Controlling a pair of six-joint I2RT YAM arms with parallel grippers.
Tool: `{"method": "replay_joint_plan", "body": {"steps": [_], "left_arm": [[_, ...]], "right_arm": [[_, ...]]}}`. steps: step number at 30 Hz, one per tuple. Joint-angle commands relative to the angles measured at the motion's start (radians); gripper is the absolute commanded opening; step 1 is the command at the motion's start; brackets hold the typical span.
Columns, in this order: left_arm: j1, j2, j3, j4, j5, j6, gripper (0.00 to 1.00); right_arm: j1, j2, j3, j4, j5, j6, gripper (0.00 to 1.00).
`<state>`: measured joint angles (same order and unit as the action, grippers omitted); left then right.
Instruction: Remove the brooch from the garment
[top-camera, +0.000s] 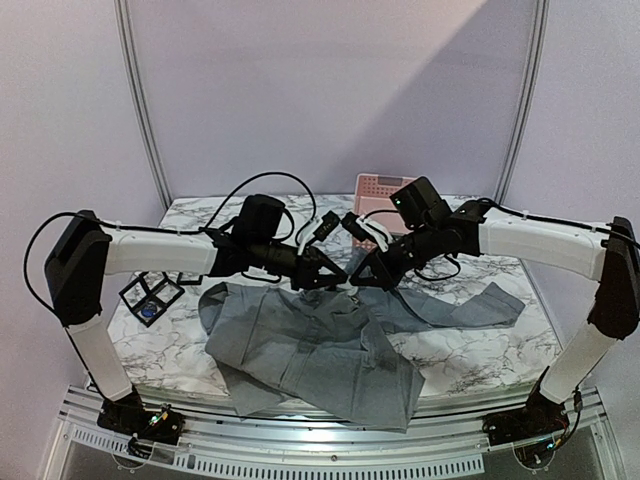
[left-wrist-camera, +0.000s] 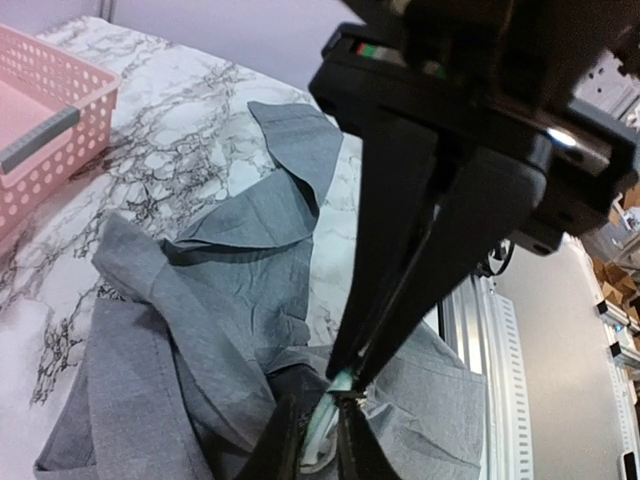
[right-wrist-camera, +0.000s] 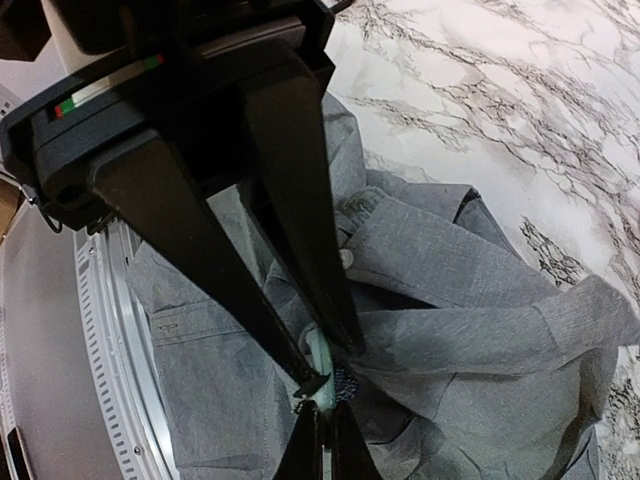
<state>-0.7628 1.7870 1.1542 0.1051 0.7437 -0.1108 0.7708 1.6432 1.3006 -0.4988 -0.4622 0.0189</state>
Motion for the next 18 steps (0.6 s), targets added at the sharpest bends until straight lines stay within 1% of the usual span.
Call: {"method": "replay_joint_plan", "body": {"steps": [1,3,7,18], "left_arm": [[-0.004,0.027,0.031,-0.046,0.026,0.021,0.11],[-0.004,0.026,0.032,-0.053,0.028,0.025,0.08],[-0.004,0.027,0.033,-0.062,0.043,0.027,0.08],[-0.008,0.052,0.060,-0.102,0.075,0.040,0.20]], "right_arm": [[-0.005,-0.020,0.008,0.017,-0.004,-0.005,0.00],[-0.005,-0.019,0.007,0.019,-0.001,-0.005,0.00],[-0.005,-0.020,0.008,0.025,-0.007,-0.005,0.00],[-0.007,-0.022,0.012,0.031,-0.022,-0.008,0.00]]}}
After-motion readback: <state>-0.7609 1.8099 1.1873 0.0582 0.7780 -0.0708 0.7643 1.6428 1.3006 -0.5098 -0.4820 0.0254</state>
